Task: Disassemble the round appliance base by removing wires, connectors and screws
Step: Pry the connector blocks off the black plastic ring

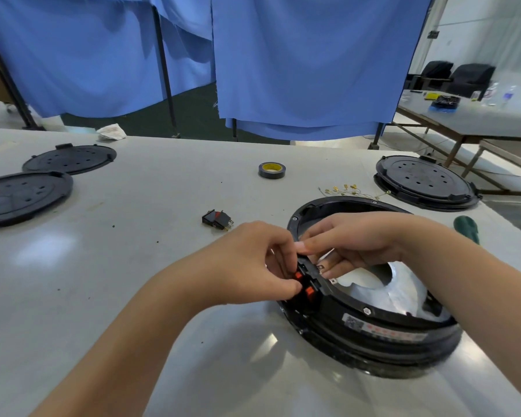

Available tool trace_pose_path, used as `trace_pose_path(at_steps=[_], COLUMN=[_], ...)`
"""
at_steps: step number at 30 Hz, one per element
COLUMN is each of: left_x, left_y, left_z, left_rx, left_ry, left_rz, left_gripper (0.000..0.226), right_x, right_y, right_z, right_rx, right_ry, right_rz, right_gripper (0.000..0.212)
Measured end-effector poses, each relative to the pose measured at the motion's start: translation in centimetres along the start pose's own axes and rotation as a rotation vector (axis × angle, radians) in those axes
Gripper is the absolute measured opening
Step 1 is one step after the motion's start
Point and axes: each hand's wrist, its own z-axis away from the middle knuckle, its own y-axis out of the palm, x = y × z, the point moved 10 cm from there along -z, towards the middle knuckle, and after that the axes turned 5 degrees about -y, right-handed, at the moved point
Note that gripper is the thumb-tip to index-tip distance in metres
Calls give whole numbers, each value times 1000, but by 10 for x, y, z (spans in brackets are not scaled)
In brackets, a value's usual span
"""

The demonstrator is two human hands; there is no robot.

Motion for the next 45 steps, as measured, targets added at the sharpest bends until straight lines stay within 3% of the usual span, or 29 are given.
trace_pose_path(at_steps=[9, 13, 25, 36, 45], left_x=[20, 18, 17, 19, 17], left_y=[-8, -8, -9, -6, -6], left_z=[-2, 0, 1, -1, 0], left_rx=[-140, -163, -174, -166, -209], left_ry=[27, 43, 40, 33, 76], left_rz=[145, 159, 163, 112, 32], left_gripper=[11, 10, 9, 10, 11], right_x=[6, -1, -15, -22, -10], right_y=[-8, -3, 7, 11, 8], right_z=[2, 12, 8, 6, 7], right_rx=[-170, -91, -47, -4, -94], right_ry=[19, 70, 60, 82, -4], right_rz=[68, -63, -288, -269, -197], right_gripper=[33, 16, 3, 38, 32])
